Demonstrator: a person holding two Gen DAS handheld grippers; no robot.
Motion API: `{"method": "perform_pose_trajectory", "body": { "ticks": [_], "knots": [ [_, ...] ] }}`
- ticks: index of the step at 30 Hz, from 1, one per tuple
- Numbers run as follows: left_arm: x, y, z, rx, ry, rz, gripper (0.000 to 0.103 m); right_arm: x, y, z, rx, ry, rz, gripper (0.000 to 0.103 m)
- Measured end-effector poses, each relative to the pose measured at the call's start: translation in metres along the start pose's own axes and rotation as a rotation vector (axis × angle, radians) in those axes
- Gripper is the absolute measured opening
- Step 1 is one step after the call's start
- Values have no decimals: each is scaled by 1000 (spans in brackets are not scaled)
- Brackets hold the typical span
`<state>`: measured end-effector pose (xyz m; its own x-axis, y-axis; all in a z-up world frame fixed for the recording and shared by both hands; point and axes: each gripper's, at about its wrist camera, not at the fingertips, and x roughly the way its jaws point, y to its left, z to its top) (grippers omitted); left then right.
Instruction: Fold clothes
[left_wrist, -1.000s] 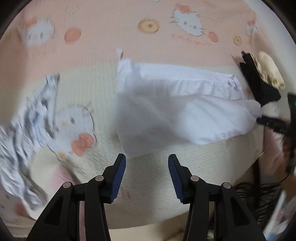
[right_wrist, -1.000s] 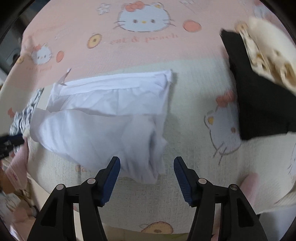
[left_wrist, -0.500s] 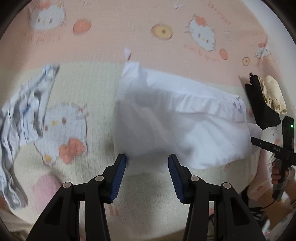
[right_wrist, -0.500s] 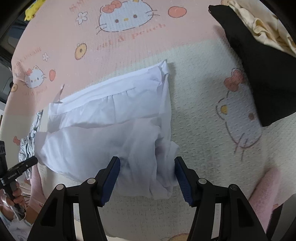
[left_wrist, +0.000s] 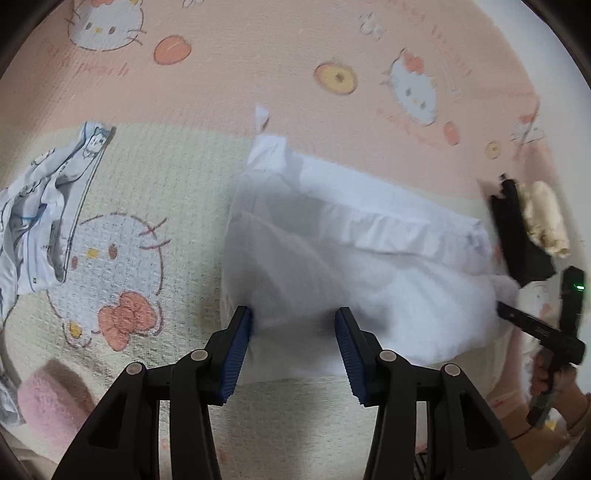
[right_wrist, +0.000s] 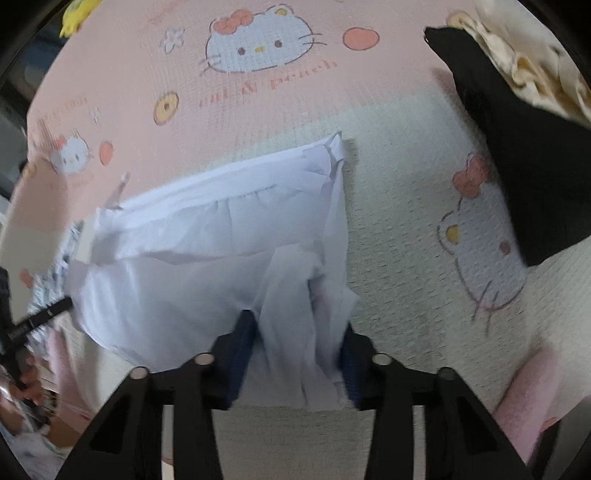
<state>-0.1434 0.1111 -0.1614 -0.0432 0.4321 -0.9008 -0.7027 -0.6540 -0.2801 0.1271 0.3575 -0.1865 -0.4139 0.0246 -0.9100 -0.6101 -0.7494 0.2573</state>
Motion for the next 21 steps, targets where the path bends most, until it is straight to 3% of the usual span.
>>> {"method": "perform_pose_trajectory", "body": {
  "ticks": [2,5,10,16,17,20,21],
  "knots": [
    [5,-1,-1,19,8,42,27,-1,3,-2,-40,-14,-34,27],
    [8,6,-2,36,23,73,26,2,6,0,-93,-33,-115,19],
    [15,24,0,-26,66,36,28,10,3,8,-107,-44,-202,18],
    [6,5,-3,73,26,77,29,7,12,4,-154,-46,-214,21],
    [2,0,-3,90,25,81,29,4,15,2,-169,-53,-211,27],
    [-13,-21,-3,179,-1,123,29,-10,25,-6,-216,-88,-198,61],
    [-20,-30,-4,218,-19,141,30,-15,30,-9,-241,-105,-199,64]
  ]
}}
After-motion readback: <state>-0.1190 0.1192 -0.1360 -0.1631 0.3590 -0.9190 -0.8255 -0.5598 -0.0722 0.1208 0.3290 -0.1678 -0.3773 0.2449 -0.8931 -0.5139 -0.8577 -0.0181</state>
